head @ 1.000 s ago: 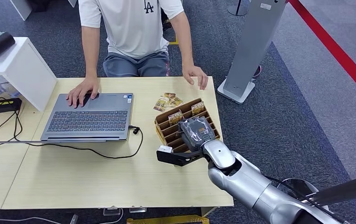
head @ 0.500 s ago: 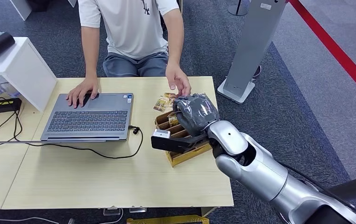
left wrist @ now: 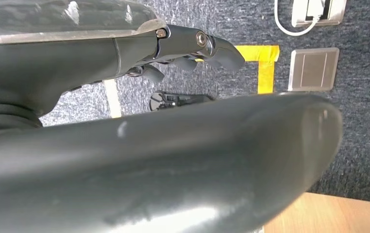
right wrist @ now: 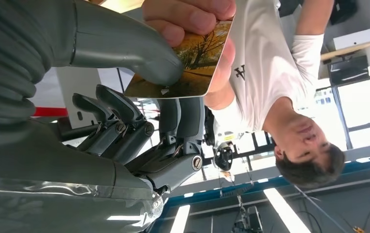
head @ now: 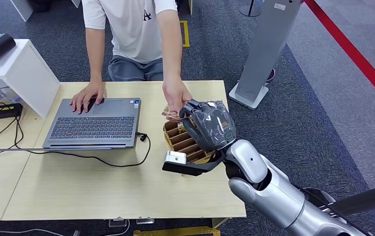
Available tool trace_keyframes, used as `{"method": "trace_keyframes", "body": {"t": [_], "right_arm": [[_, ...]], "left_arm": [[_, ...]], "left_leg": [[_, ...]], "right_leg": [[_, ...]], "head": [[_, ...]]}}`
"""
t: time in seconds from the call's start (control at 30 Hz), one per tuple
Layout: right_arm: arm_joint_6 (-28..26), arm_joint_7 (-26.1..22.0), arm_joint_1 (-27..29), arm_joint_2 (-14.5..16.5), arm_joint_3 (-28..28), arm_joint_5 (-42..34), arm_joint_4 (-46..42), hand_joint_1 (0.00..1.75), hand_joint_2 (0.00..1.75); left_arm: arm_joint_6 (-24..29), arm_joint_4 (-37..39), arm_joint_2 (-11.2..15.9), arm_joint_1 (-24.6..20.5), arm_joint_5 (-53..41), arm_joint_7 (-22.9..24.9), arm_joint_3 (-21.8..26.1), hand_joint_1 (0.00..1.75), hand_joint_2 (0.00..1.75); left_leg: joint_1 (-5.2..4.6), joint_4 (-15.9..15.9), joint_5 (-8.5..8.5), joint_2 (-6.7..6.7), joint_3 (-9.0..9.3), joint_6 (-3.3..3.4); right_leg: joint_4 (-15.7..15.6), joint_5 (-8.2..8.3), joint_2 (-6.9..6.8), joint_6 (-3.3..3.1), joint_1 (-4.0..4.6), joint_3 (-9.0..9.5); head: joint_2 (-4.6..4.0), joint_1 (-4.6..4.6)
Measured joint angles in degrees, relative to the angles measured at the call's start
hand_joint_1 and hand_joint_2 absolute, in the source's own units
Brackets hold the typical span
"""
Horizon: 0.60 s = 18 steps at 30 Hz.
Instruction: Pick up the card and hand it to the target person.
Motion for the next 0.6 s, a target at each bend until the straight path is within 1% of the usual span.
{"method": "trace_keyframes", "body": {"t": [0.03,0.07,0.13,0.23,0.3,0.33,0.43,0.5,0.57,0.6], "right_arm": [[0.03,-0.09,0.18,0.03,-0.09,0.03,0.2,0.07,1.75],[0.05,-0.16,0.35,0.06,-0.17,0.07,0.4,0.03,1.75],[0.09,-0.32,0.61,0.1,-0.28,0.16,0.84,0.0,1.75],[-0.28,-0.74,0.98,0.13,-0.46,0.09,1.49,0.0,1.75],[-1.64,-2.12,1.53,0.15,-0.65,-2.05,1.85,0.0,1.75],[-2.73,-3.4,1.91,0.16,-0.8,-4.36,2.02,0.0,1.75],[-6.22,-8.42,3.12,0.32,-1.6,-14.09,2.63,0.0,1.75],[-8.0,-12.62,4.09,0.49,-2.32,-23.29,3.2,0.0,1.75],[-8.38,-16.69,5.34,0.74,-3.16,-34.74,3.99,0.0,1.75],[-8.28,-17.59,5.68,0.82,-3.38,-37.63,4.19,0.0,1.75]], "left_arm": [[-0.3,0.0,-0.02,0.0,0.0,0.0,-0.01,0.0,0.0],[-0.65,0.0,-0.02,0.0,0.0,0.0,-0.01,0.0,0.0],[-1.19,0.0,-0.02,-0.01,-0.01,0.15,-0.01,0.0,0.0],[-1.08,0.0,-0.03,0.0,0.07,0.43,-0.01,0.0,0.0],[-0.37,0.0,-0.04,0.01,0.33,0.42,0.0,0.0,0.0],[-0.08,0.0,-0.04,0.02,0.49,0.42,0.0,0.0,0.0],[0.21,0.0,-0.08,0.05,0.86,0.42,0.01,0.0,0.0],[0.52,0.0,-0.16,0.06,1.18,0.42,0.02,0.0,0.0],[0.88,0.0,-0.25,0.09,1.64,0.43,0.05,0.0,0.0],[0.95,0.0,-0.27,0.1,1.78,0.44,0.07,0.0,0.0]], "left_leg": [[0.0,0.0,0.0,0.0,0.0,0.0],[0.0,0.0,0.0,0.0,0.0,0.0],[0.0,0.0,0.0,0.0,0.0,0.0],[0.0,0.0,0.0,0.0,0.0,0.0],[0.0,0.0,0.0,0.0,0.0,0.0],[0.0,0.0,0.0,0.0,-0.01,0.0],[0.0,0.0,0.0,0.0,-0.01,0.0],[0.0,0.0,-0.01,0.0,-0.02,0.01],[0.0,0.0,-0.01,-0.01,-0.02,0.01],[0.0,0.0,-0.01,-0.01,-0.02,0.01]], "right_leg": [[0.0,0.0,0.0,0.0,0.0,0.0],[0.0,0.0,0.0,0.0,0.0,0.0],[0.0,0.0,0.0,0.0,0.0,0.0],[0.0,0.0,0.0,0.0,0.0,0.0],[0.0,0.0,-0.01,0.0,0.0,0.0],[0.0,0.0,-0.01,0.0,0.0,0.0],[0.0,0.0,-0.01,0.0,0.0,0.0],[0.0,-0.01,-0.01,0.01,0.0,0.0],[-0.01,-0.01,-0.01,0.01,0.0,0.0],[-0.01,-0.01,-0.01,0.01,0.0,0.0]], "head": [[0.0,-0.01],[0.0,-0.02],[0.0,-0.02],[0.0,-0.02],[0.0,0.01],[0.0,0.02],[0.0,0.01],[0.0,0.03],[0.0,0.04],[0.0,0.04]]}}
